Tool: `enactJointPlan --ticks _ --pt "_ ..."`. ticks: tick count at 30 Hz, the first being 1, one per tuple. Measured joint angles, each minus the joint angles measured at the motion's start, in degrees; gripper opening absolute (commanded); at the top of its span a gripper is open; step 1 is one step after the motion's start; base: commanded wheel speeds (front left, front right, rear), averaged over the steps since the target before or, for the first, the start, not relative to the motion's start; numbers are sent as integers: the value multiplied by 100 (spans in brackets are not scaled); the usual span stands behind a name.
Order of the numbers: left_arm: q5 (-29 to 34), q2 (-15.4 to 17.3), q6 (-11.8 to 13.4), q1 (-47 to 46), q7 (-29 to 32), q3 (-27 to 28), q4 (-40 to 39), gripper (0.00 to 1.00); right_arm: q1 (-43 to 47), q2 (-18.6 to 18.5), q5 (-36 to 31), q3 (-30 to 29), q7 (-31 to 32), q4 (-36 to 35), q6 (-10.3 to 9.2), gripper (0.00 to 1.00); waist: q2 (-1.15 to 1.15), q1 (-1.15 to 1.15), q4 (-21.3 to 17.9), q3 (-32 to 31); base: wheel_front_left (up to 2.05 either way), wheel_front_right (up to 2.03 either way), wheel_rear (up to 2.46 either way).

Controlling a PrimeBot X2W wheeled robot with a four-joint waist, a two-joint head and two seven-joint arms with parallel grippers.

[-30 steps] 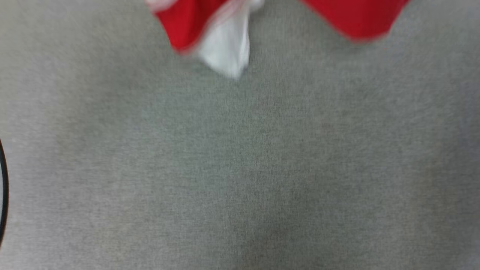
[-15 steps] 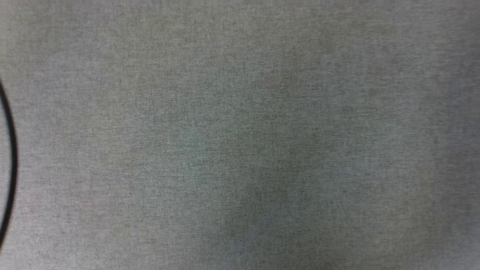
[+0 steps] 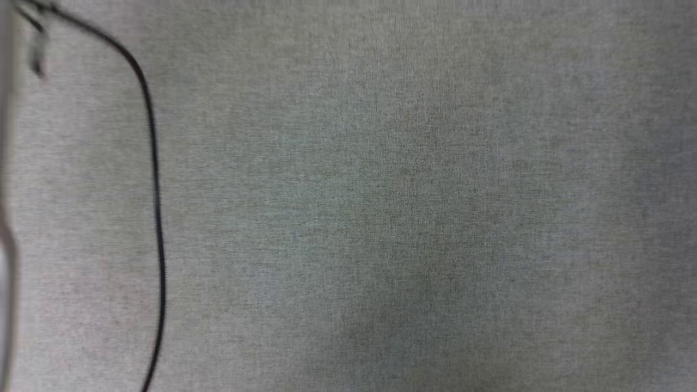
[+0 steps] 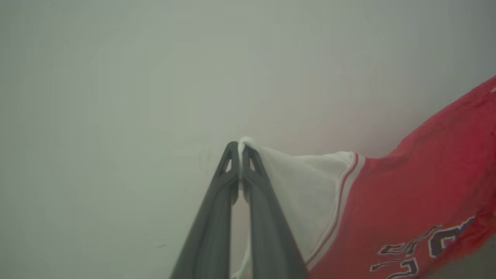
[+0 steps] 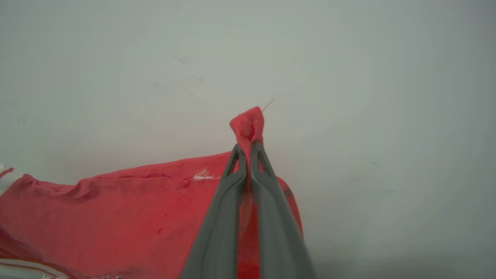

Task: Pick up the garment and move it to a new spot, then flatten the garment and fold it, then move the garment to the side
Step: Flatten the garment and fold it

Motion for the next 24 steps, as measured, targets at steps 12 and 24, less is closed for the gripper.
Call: enactJointPlan --ticks 12,24 --pt "-112 -502 57 3125 -1 179 -1091 0 2268 -97 1037 423 -368 79 0 0 0 -2 90 -994 0 0 0" --pt "-355 -628 -148 5538 -1 34 -1050 0 4479 -180 2127 210 -149 -46 0 0 0 -3 182 -2086 0 0 0"
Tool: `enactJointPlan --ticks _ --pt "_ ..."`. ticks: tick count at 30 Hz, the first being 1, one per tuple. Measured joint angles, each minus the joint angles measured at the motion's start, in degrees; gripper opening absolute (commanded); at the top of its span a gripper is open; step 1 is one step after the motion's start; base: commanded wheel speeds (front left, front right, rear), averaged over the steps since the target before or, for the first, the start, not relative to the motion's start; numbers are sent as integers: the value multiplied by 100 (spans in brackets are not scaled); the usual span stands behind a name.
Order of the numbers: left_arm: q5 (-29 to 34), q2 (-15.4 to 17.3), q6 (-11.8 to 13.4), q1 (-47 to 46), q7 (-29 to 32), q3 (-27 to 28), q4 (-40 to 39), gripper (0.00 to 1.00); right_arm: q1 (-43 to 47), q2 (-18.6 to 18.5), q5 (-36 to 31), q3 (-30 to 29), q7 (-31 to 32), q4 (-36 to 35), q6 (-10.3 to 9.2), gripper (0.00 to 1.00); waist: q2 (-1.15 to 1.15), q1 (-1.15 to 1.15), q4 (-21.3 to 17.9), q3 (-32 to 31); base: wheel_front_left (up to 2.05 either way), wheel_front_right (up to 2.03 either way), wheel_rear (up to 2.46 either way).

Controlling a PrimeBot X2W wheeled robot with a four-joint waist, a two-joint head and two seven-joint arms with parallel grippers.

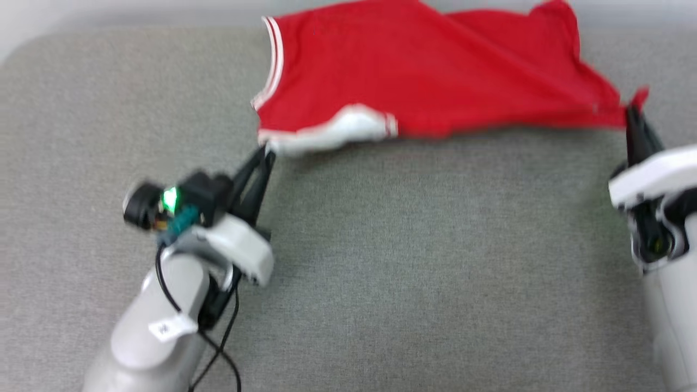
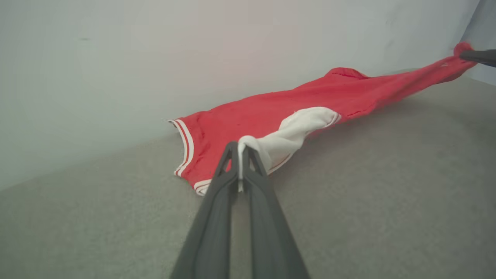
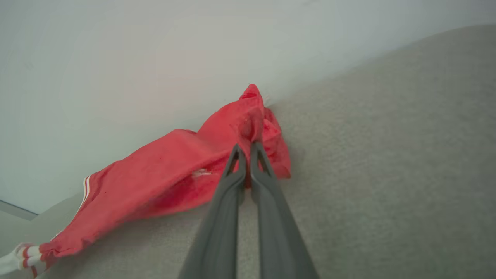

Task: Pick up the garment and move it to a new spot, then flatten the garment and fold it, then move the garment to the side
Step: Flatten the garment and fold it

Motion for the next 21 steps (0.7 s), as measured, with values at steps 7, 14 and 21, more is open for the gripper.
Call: enactJointPlan --ticks 7,14,21 --pt "-4 59 -60 984 0 -23 100 0 978 23 387 14 334 -123 0 0 0 0 -10 -520 0 0 0" --pt "-52 178 -115 1889 0 -71 -26 0 1815 -8 937 153 697 -459 0 0 0 1 -25 -951 0 0 0" --pt "-96 363 -114 2630 1 -129 -401 0 2602 -187 1359 175 1133 -794 0 0 0 1 21 -1322 0 0 0"
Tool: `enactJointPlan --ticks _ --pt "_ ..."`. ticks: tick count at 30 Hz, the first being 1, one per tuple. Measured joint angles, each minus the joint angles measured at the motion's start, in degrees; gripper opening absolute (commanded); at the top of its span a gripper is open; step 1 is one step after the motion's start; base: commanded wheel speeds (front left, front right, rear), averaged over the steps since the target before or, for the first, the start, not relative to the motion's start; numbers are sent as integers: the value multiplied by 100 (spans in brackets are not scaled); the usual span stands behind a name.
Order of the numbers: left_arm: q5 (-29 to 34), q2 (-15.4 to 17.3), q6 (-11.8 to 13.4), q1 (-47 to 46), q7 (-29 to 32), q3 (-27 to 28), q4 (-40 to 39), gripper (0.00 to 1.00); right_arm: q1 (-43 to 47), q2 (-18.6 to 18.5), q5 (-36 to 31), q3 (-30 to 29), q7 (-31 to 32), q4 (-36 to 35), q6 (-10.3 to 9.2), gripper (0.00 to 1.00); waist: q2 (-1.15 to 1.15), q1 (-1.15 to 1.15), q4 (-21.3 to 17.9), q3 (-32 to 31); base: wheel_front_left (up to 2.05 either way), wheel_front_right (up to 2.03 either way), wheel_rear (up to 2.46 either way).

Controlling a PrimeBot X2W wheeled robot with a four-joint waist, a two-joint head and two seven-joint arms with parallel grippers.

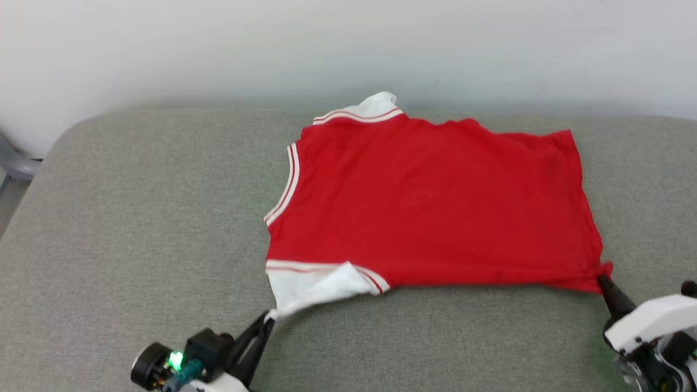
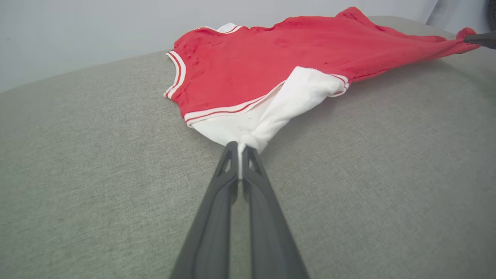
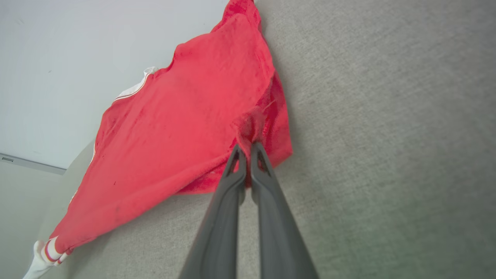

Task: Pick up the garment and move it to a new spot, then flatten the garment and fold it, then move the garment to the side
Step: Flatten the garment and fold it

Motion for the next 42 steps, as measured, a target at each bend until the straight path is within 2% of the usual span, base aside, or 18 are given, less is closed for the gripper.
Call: enactJointPlan --ticks 10,16,20,26,31,37,42 --pt "67 543 -148 998 432 -610 -1039 0 1117 -593 327 158 716 -840 0 0 0 0 84 -447 0 0 0" --pt "-8 847 -159 1506 743 -797 -1690 0 1753 -932 469 125 1262 -1451 0 0 0 1 151 -524 0 0 0" --pt "-102 978 -160 1791 896 -889 -2023 0 2232 -995 633 -69 1639 -1876 0 0 0 0 184 -539 0 0 0" --pt "-94 1076 0 1855 867 -760 -2317 0 2701 -787 761 -554 1940 -2587 0 0 0 1 201 -509 0 0 0" --pt "-54 1144 64 1448 790 -498 -2418 0 2705 -528 638 -914 2081 -3007 0 0 0 1 180 -435 0 0 0" --pt "-43 1205 66 754 744 -203 -2371 0 2382 -170 300 -1236 2290 -3340 0 0 0 2 132 -199 0 0 0" --pt "-11 1209 -45 136 802 -160 -2199 0 1970 112 -140 -1423 2480 -3468 0 0 0 2 80 90 0 0 0"
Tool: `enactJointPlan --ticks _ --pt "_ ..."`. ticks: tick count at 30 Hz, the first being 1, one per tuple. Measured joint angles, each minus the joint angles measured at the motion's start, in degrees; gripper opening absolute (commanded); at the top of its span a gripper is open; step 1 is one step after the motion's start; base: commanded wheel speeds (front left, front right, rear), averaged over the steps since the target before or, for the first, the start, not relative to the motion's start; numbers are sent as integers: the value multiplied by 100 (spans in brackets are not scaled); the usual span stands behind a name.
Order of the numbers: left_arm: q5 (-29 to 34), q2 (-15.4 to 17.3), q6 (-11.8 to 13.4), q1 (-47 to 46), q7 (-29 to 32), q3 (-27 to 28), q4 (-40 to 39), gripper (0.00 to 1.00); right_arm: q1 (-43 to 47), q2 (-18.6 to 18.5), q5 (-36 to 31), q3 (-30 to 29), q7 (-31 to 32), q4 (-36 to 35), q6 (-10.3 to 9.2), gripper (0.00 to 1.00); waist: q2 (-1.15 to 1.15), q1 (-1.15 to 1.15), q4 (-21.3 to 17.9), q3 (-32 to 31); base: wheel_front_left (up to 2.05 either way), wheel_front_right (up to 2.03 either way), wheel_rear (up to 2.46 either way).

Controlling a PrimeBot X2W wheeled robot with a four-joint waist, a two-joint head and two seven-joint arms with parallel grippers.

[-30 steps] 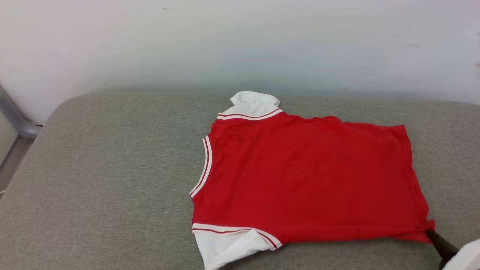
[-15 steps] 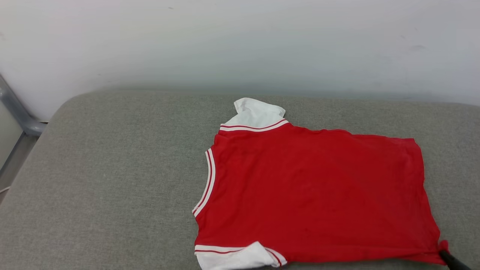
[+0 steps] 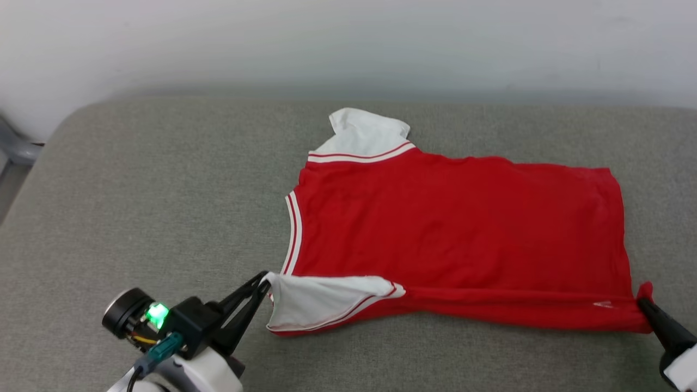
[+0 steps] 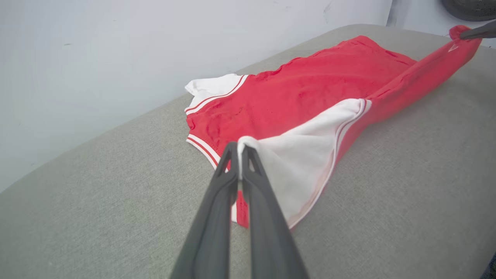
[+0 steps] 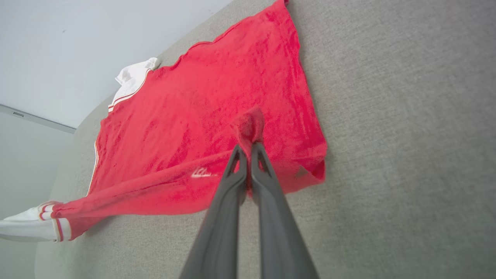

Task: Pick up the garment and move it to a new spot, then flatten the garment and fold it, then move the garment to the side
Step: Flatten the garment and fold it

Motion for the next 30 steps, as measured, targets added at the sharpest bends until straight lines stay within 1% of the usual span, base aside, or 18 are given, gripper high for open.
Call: enactJointPlan --ticks 5,9,14,20,26,27,28,29,30 --pt "71 -68 -109 -542 43 -180 298 0 -472 255 -502 -146 169 29 0 0 0 0 -51 311 0 0 0" --pt "75 -88 -167 -968 44 -346 688 0 -857 411 -877 -203 299 87 0 0 0 1 -90 554 0 0 0" --pt "82 -172 -208 -1417 -37 -509 1224 0 -1133 492 -1270 -224 405 192 0 0 0 1 -123 806 0 0 0" --pt "67 -302 -233 -1856 -125 -746 1922 0 -1335 568 -1591 -197 455 312 0 0 0 0 -129 1004 0 0 0" --pt "66 -488 -238 -2161 -187 -888 2620 0 -1447 584 -1686 -121 414 432 0 0 0 0 -139 1068 0 0 0" --pt "60 -535 -230 -2181 -180 -890 2757 16 -1452 583 -1737 -105 388 463 0 0 0 0 -141 1060 0 0 0" --pt "76 -576 -218 -2202 -171 -929 2866 73 -1458 583 -1792 -109 333 495 0 23 0 0 -145 1045 0 0 0" --pt "77 -619 -183 -2209 -183 -936 2962 100 -1461 582 -1833 -123 265 521 0 100 0 0 -149 1023 0 0 0" --pt "60 -683 -136 -2218 -213 -918 3036 100 -1500 623 -1828 -227 179 578 0 100 0 0 -152 992 0 0 0"
